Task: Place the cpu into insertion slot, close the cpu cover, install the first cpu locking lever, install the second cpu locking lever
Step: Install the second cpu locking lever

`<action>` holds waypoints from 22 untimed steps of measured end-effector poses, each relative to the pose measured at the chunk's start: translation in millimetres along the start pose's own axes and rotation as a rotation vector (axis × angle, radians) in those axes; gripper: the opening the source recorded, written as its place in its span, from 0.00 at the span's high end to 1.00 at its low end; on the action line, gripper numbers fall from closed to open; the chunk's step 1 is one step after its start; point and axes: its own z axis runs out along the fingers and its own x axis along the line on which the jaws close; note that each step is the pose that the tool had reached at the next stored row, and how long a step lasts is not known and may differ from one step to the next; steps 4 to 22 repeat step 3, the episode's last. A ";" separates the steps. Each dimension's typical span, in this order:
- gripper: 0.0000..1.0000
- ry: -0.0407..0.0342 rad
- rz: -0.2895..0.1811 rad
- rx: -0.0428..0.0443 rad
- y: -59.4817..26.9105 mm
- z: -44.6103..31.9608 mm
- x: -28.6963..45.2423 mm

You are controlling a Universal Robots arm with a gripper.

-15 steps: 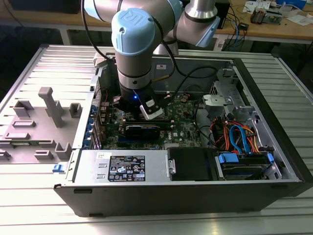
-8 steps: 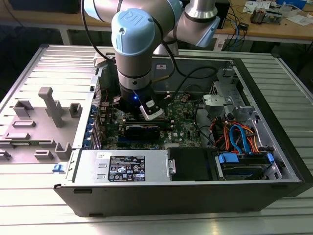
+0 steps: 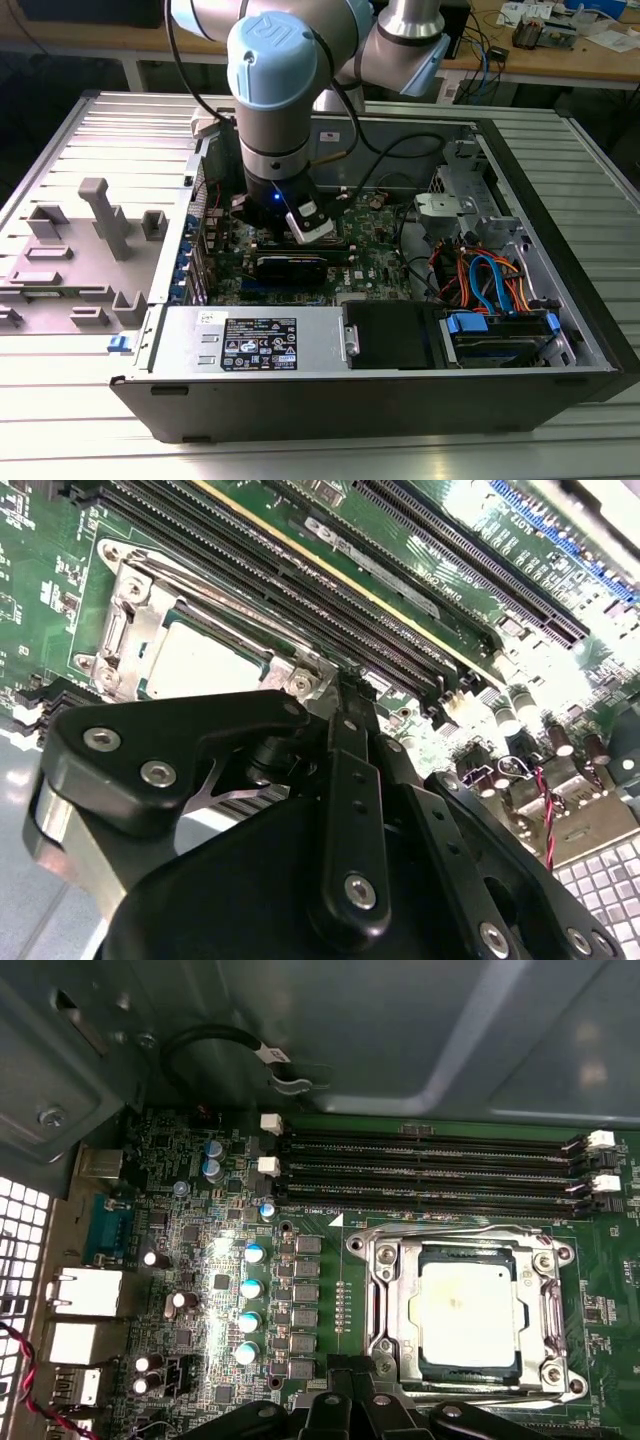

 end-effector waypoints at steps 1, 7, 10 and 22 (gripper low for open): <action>0.89 -0.0001 0.000 -0.0001 0.0 -0.1 0.0; 0.89 -0.0001 0.000 0.0000 0.1 -0.2 0.0; 0.89 -0.0001 0.000 0.0000 0.1 -0.2 0.0; 0.89 -0.0001 0.000 0.0000 0.1 -0.2 0.0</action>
